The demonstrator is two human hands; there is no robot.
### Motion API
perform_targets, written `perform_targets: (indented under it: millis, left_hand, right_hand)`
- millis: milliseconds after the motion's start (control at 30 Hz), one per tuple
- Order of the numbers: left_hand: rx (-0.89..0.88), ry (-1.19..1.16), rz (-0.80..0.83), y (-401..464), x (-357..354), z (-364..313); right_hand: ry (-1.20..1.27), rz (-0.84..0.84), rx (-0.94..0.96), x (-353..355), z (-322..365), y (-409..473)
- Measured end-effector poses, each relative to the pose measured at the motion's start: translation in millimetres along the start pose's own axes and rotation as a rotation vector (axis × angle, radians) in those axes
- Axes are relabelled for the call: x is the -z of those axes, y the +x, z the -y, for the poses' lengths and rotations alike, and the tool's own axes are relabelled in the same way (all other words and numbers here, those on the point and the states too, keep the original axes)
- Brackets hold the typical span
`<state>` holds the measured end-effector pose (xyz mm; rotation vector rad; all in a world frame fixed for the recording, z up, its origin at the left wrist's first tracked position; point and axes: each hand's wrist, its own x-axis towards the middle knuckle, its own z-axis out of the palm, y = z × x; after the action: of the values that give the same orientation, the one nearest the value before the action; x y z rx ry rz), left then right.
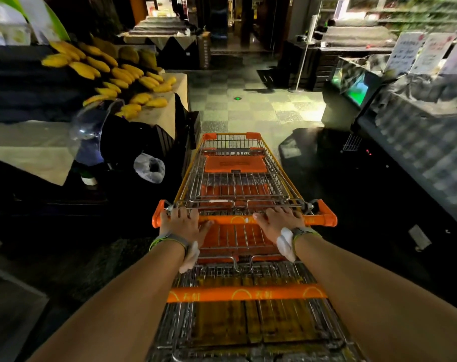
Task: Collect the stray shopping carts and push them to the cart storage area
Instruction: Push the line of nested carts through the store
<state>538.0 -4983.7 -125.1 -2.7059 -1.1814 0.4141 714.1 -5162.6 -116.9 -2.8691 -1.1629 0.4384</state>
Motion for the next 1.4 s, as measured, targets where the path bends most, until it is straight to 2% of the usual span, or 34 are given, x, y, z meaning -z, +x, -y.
perform_targets:
  millis: [633,900,1067,1133,1233,1400]
  left_hand:
    - [-0.013,-0.058,0.011,270,66,-52]
    - [-0.047,-0.081,-0.063,377,95,-71]
    - [-0.071,-0.055,-0.069,465,121,-84]
    - [-0.086,-0.051,-0.088,529,131,-93]
    - [-0.098,-0.039,-0.065,564,142,-95]
    - [-0.108,-0.044,-0.039,672,167,-114]
  right_hand:
    - [-0.051,-0.016,0.023,79,-43,282]
    - [-0.072,-0.016,0.027,110,-62,396]
    - [-0.058,-0.035,0.026,135,-73,484]
    - [-0.050,-0.038,0.021,149,-80,547]
    - [-0.050,-0.033,0.023,162,-82,580]
    - [-0.033,-0.001,0.015,187,-100,689]
